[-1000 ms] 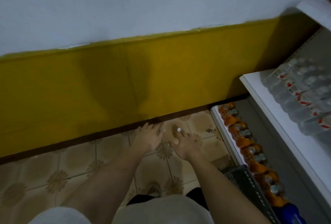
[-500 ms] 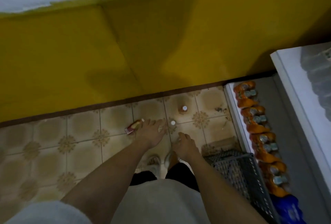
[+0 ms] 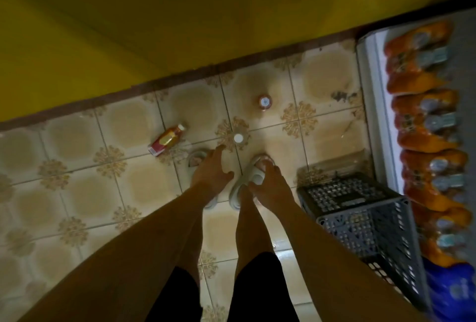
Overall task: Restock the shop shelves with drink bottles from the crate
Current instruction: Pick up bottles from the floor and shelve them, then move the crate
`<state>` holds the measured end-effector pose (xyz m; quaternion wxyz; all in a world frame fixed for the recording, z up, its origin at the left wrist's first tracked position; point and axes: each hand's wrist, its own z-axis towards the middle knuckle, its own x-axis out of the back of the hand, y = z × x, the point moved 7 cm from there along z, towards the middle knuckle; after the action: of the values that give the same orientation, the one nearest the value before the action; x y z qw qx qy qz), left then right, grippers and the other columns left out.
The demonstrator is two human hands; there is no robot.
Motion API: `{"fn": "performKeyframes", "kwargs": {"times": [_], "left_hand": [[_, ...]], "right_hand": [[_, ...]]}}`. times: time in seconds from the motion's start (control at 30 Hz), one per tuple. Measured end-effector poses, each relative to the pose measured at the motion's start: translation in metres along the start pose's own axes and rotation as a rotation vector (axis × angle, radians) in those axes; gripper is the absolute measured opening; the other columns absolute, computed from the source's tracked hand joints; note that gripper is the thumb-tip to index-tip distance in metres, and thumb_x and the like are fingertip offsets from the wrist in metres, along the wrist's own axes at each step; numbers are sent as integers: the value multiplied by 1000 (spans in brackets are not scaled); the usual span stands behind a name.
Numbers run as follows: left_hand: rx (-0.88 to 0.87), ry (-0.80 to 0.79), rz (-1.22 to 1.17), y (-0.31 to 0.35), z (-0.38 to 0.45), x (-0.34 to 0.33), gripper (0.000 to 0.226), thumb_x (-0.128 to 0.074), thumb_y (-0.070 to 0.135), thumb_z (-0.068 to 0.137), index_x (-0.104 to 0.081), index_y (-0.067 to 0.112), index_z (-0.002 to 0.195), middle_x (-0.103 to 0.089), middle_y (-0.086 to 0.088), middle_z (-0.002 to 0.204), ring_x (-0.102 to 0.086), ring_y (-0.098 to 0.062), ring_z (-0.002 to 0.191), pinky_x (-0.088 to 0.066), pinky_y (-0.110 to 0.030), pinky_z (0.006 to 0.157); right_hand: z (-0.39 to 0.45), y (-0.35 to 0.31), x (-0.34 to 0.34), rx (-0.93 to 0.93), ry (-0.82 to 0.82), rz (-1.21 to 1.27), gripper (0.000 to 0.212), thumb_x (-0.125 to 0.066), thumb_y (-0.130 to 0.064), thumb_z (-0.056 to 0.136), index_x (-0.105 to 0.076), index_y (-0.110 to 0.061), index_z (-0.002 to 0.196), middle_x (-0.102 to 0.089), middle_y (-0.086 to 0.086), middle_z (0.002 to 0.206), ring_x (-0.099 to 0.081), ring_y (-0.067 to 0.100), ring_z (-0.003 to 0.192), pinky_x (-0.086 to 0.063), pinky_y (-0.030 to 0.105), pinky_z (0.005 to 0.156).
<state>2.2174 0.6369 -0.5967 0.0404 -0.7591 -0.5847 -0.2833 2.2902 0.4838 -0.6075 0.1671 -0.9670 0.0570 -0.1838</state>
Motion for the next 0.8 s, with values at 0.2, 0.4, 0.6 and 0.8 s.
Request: {"fn": "performKeyframes", "kwargs": {"times": [0.2,0.4,0.6,0.8], "left_hand": [[-47,26,-84,-16,146,-56,95,-84,20,77,-28,19,154,-39,-10,151,-43,-28,136,-39,-35,106],[-236,73,-182,-22,225,-100,83,-87,15,74,-44,16,145,-47,-4,147,-39,-4,122,-28,-9,98],[-265,158,-267,-40,237,-105,53,-85,16,77,-63,15,125,-63,-3,127,-58,-15,116,-46,-25,100],[-62,147,-518,-36,199,-76,24,-79,39,83,-68,33,103,-69,13,96,-67,-8,92,-61,-37,81]], "right_hand": [[159,19,-40,98,65,0,89,-76,-21,83,-23,-16,154,-42,12,144,-49,30,127,-46,37,97],[264,38,-82,235,117,26,94,-78,-13,81,-24,-22,157,-46,9,146,-58,23,119,-47,26,86],[285,51,-104,249,141,126,85,-76,-26,83,-29,-25,154,-52,4,143,-54,23,129,-47,35,103],[237,41,-83,244,64,127,92,-84,-22,75,-32,-21,151,-49,4,143,-51,22,130,-42,31,99]]}}
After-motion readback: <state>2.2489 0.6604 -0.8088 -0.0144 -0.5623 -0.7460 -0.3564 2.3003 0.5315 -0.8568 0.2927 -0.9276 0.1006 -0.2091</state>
